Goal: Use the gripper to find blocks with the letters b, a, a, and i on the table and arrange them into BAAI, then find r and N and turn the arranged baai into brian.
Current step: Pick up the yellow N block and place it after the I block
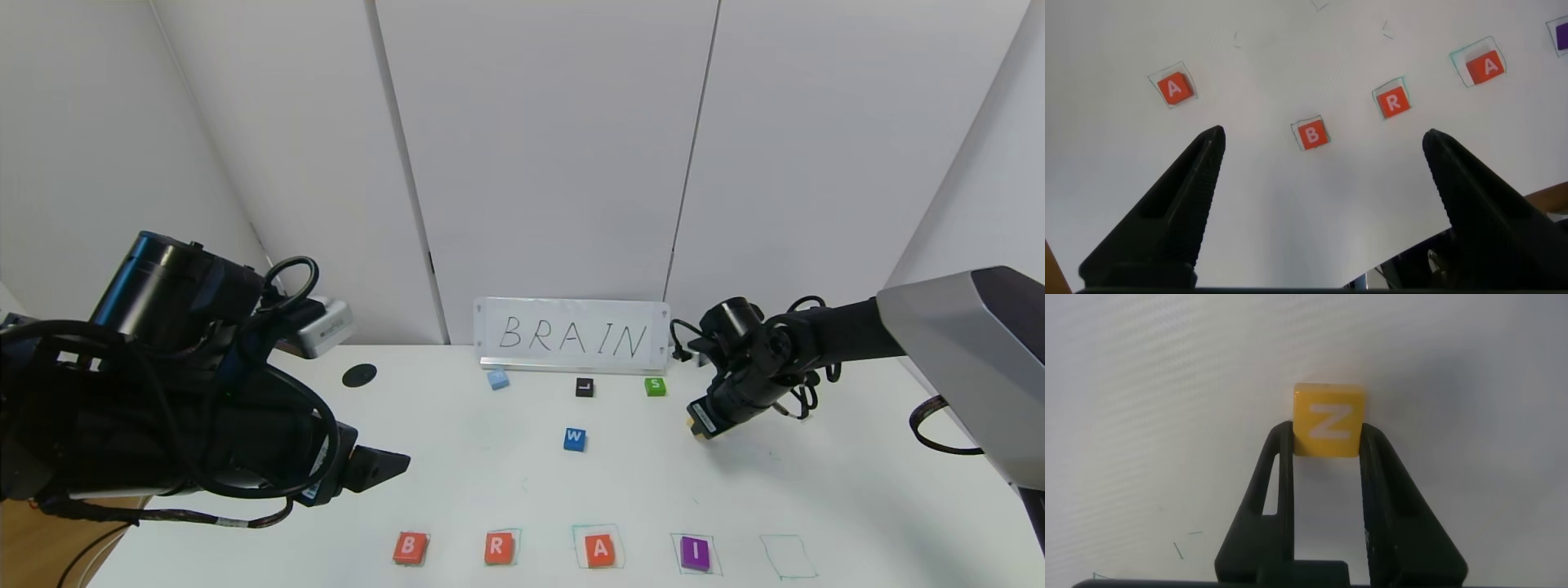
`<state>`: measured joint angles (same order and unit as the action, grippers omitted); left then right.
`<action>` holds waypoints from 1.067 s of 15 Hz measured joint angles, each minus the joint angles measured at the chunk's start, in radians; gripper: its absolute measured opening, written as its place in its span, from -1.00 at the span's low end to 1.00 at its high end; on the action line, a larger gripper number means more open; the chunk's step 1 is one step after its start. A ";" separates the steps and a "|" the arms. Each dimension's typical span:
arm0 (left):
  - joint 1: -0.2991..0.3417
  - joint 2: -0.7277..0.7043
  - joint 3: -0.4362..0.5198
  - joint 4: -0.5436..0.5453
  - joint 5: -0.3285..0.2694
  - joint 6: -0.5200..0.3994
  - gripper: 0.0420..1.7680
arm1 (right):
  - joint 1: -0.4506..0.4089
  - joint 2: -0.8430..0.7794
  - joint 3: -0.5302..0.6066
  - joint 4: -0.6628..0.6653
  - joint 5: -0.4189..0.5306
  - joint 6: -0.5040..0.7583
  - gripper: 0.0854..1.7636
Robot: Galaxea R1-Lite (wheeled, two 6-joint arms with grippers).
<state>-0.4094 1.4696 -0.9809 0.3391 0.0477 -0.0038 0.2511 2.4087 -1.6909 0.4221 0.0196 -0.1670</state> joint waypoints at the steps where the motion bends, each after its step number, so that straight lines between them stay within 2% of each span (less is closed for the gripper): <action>1: -0.002 0.000 0.001 0.000 0.000 0.000 0.94 | 0.000 0.000 0.000 0.001 0.001 0.000 -0.46; 7: -0.013 0.003 0.007 -0.001 0.004 0.001 0.94 | 0.000 -0.006 0.001 0.004 0.000 -0.002 -0.46; 12: -0.013 0.008 0.006 -0.001 0.005 0.001 0.94 | -0.003 -0.081 0.076 0.008 0.019 -0.078 -0.46; 16: -0.012 0.009 0.009 -0.001 0.005 0.012 0.94 | -0.033 -0.190 0.227 0.005 0.116 -0.300 -0.46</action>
<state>-0.4217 1.4783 -0.9721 0.3377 0.0530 0.0081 0.2183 2.2183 -1.4634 0.4274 0.1355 -0.4670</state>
